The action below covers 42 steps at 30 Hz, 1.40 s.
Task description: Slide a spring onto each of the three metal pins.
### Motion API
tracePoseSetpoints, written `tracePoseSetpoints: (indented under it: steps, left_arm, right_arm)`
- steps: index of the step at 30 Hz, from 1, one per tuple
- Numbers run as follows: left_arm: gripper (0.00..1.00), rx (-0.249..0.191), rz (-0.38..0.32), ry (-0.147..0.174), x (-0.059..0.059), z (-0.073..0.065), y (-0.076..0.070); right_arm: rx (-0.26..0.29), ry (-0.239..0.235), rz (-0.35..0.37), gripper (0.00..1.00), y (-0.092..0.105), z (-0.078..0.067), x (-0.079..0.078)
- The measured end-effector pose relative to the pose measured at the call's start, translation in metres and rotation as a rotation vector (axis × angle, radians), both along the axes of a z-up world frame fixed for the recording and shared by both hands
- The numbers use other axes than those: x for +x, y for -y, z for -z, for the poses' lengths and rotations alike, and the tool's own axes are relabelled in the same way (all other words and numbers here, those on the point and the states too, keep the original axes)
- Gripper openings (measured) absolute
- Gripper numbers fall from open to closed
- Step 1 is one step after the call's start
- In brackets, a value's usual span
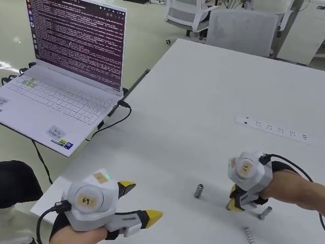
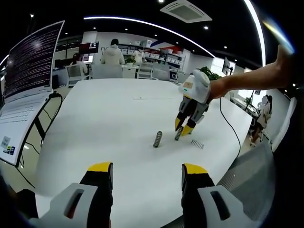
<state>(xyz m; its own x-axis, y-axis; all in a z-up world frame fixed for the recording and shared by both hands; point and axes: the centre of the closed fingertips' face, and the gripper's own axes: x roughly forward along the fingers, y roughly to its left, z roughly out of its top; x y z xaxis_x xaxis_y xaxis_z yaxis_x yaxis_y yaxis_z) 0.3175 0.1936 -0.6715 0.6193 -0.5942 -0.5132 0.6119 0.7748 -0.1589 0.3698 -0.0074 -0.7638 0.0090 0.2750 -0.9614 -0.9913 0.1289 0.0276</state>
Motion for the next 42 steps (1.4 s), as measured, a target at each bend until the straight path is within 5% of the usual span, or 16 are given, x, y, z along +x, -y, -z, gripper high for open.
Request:
tracePoseSetpoints:
  steps: [24, 32, 42]
  left_arm:
    - [0.53, -0.015, 0.033, 0.026, 0.003, -0.015, 0.009]
    - [0.53, -0.022, 0.046, 0.029, 0.0, -0.018, 0.012]
    - [0.53, -0.032, 0.054, 0.037, -0.001, -0.021, 0.017]
  right_arm:
    - [0.066, 0.085, 0.064, 0.22, 0.007, -0.044, -0.008]
    - [0.132, 0.104, 0.157, 0.24, 0.015, -0.055, -0.016]
    - [0.317, 0.114, 0.375, 0.26, 0.016, -0.065, -0.023]
